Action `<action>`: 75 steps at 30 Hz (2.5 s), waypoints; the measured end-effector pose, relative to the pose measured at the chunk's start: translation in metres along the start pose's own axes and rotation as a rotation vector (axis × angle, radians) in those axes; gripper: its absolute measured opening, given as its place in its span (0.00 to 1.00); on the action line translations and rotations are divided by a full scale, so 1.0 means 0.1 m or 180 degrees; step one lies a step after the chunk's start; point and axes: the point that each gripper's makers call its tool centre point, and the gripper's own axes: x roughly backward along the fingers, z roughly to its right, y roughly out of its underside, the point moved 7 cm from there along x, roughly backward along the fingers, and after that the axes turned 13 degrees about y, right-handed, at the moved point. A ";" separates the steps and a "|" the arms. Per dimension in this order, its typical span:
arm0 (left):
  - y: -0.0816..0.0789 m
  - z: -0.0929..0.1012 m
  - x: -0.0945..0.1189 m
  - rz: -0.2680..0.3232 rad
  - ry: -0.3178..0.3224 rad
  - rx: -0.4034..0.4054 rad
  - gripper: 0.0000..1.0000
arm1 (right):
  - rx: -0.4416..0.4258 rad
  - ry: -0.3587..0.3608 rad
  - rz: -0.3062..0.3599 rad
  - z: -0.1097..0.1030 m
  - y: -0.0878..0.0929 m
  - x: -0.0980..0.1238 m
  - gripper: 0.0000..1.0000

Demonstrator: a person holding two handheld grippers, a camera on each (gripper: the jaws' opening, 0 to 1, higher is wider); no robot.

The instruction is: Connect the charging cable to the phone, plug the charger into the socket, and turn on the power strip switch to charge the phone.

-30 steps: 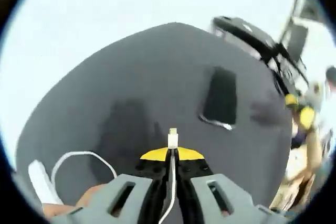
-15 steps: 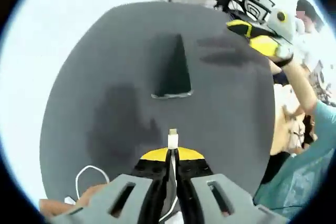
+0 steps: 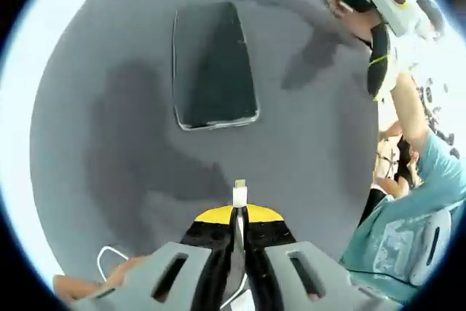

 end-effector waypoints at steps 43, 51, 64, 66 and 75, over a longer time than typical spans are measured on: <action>-0.50 -0.16 -0.21 -0.0601 0.0466 0.0439 0.01 | -0.0262 0.0041 -0.0375 0.27 0.34 -0.34 0.93; -0.52 -0.15 -0.24 -0.0768 0.0403 0.0407 0.01 | -0.0236 0.0057 -0.0398 0.29 0.35 -0.34 0.93; -0.51 -0.21 -0.22 -0.0728 0.0491 0.0506 0.01 | -0.0227 0.0040 -0.0404 0.26 0.36 -0.34 0.93; -0.52 -0.23 -0.21 -0.0716 0.0510 0.0522 0.01 | -0.0215 0.0045 -0.0412 0.26 0.36 -0.34 0.93; -0.53 -0.24 -0.21 -0.0744 0.0571 0.0553 0.01 | -0.0240 0.0044 -0.0407 0.30 0.36 -0.35 0.93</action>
